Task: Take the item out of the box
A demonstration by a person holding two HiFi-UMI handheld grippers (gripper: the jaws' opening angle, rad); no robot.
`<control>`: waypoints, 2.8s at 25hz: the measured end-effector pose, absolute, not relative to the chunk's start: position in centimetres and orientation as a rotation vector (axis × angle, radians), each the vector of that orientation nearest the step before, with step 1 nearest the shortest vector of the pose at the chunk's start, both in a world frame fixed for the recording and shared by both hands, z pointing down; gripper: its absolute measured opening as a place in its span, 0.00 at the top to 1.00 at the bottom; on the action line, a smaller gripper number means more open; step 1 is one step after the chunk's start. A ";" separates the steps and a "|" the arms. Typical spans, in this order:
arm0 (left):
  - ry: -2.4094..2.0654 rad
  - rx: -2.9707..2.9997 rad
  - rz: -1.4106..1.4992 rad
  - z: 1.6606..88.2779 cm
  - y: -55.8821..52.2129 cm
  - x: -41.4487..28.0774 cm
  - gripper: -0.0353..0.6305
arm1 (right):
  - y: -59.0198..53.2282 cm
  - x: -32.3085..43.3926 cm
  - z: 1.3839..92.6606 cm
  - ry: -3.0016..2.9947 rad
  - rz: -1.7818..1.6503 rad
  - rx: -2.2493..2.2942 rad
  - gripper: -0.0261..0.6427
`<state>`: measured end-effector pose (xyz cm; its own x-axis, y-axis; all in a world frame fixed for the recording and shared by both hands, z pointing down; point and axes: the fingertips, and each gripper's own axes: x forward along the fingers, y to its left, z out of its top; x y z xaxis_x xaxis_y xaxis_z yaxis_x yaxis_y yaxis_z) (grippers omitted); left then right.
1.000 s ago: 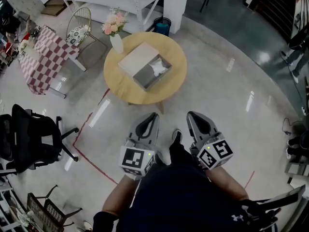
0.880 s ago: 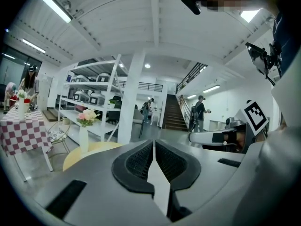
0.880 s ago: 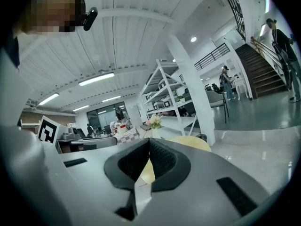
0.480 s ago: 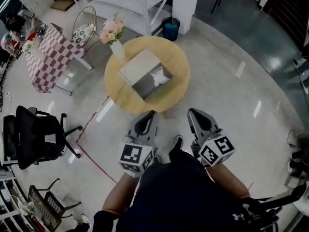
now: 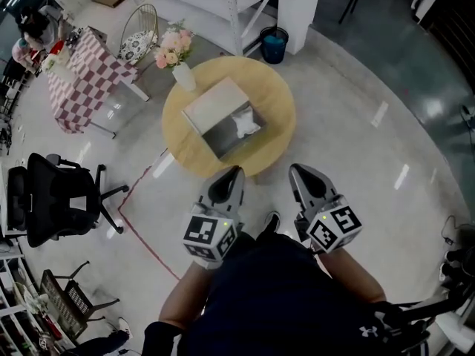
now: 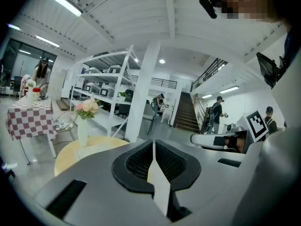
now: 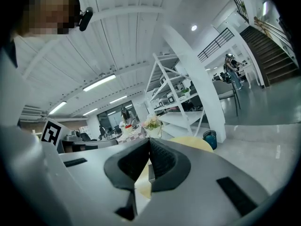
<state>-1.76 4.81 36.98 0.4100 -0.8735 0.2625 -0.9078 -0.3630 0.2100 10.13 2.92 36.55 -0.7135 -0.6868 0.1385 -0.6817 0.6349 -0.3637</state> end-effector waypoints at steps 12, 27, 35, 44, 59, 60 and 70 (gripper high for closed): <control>-1.503 2.183 0.165 41.9 0.5 -4.3 0.90 | -1.2 9.0 38.4 2.843 -0.703 -1.186 0.94; -1.215 1.927 0.169 52.2 -8.2 -10.0 0.90 | -8.4 3.6 41.6 2.815 -0.842 -1.322 0.94; -1.097 1.798 0.173 56.6 -11.0 -10.1 0.90 | -9.9 3.1 42.8 2.778 -0.895 -1.391 0.94; -1.108 1.675 0.166 59.7 -13.2 -8.7 0.90 | -12.0 4.5 45.6 2.797 -1.019 -1.322 0.94; -1.098 1.526 0.269 66.1 -15.7 -9.0 0.83 | -14.5 5.8 48.7 2.787 -1.129 -1.292 0.94; -1.097 1.522 0.278 66.4 -16.0 -9.0 0.83 | -14.7 5.8 48.8 2.788 -1.133 -1.290 0.94; -1.078 1.452 0.354 68.9 -16.5 -8.5 0.82 | -15.9 5.7 50.0 2.786 -1.216 -1.261 0.94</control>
